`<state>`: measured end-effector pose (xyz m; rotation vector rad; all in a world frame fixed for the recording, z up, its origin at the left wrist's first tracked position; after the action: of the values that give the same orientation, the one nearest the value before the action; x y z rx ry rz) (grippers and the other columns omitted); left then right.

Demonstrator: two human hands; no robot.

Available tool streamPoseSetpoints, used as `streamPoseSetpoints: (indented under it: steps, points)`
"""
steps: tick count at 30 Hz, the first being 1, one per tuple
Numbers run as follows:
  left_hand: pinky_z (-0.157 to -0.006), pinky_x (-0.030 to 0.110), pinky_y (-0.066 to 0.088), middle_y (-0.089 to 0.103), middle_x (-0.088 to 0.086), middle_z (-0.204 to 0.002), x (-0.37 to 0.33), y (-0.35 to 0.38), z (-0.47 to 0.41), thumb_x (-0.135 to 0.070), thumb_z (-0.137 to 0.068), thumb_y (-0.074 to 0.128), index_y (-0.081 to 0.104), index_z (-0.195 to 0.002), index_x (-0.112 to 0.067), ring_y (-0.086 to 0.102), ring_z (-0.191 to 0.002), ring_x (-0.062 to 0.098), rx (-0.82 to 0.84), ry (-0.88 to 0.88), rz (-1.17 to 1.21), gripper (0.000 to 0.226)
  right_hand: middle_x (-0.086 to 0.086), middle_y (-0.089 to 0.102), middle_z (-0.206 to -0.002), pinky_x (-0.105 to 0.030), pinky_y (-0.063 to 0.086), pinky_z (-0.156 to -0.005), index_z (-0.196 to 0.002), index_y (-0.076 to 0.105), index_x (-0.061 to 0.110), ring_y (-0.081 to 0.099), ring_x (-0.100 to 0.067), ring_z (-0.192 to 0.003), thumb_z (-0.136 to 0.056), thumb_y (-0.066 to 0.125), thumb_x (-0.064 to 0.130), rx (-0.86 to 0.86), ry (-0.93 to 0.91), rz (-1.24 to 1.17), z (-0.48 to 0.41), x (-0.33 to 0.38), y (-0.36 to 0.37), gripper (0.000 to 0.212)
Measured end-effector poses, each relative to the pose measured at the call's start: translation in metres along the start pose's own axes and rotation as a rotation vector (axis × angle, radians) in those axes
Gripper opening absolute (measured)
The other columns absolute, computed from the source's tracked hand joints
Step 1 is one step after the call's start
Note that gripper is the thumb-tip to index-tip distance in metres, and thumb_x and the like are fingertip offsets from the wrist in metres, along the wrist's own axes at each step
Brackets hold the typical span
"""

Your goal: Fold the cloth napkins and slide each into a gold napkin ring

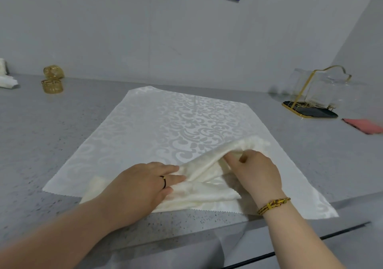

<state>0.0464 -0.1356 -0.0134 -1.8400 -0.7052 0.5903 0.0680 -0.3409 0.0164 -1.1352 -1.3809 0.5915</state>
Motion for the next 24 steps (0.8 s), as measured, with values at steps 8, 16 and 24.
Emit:
streamPoseSetpoints:
  steps: [8, 16, 24]
  points:
    - [-0.064, 0.017, 0.053, 0.069, -0.019, -0.101, 0.001, 0.002, -0.001, -0.036, -0.079, 0.035, 0.069, -0.1, -0.039, 0.067, -0.083, 0.0, 0.056, -0.008, 0.018, 0.04, -0.013, 0.06, -0.111, -0.038, 0.049, -0.091, -0.122, 0.046, 0.009, 0.061, -0.026, -0.097, -0.091, 0.053, 0.032, 0.303, 0.392, -1.349, 0.013, 0.025, 0.031, 0.039]
    - [-0.07, 0.017, 0.051, 0.066, -0.021, -0.107, 0.001, -0.005, -0.002, -0.04, -0.078, 0.027, 0.066, -0.104, -0.044, 0.065, -0.09, -0.001, 0.123, -0.089, 0.009, 0.047, -0.011, 0.061, -0.086, -0.025, 0.054, -0.062, -0.102, 0.055, 0.002, 0.06, -0.02, -0.077, -0.086, 0.056, 0.003, 0.439, 0.457, -1.444, 0.02, 0.03, 0.035, 0.016]
    - [-0.098, 0.008, 0.023, 0.042, -0.021, -0.137, 0.009, -0.001, -0.008, -0.06, -0.07, 0.02, 0.05, -0.128, -0.039, 0.037, -0.123, 0.001, 0.071, -0.183, 0.208, 0.069, 0.01, 0.042, -0.102, -0.014, 0.035, -0.056, -0.143, 0.014, 0.025, 0.051, -0.011, -0.085, -0.084, 0.055, 0.002, 0.028, -0.425, -0.471, 0.026, 0.094, -0.004, 0.076]
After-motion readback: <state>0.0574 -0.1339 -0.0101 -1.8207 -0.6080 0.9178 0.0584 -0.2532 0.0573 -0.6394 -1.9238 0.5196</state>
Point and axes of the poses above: each hand's wrist, its own z-axis away from the middle knuckle, its own y-axis out of the palm, x = y × z, the point moved 5 cm from there along -z, towards the middle knuckle
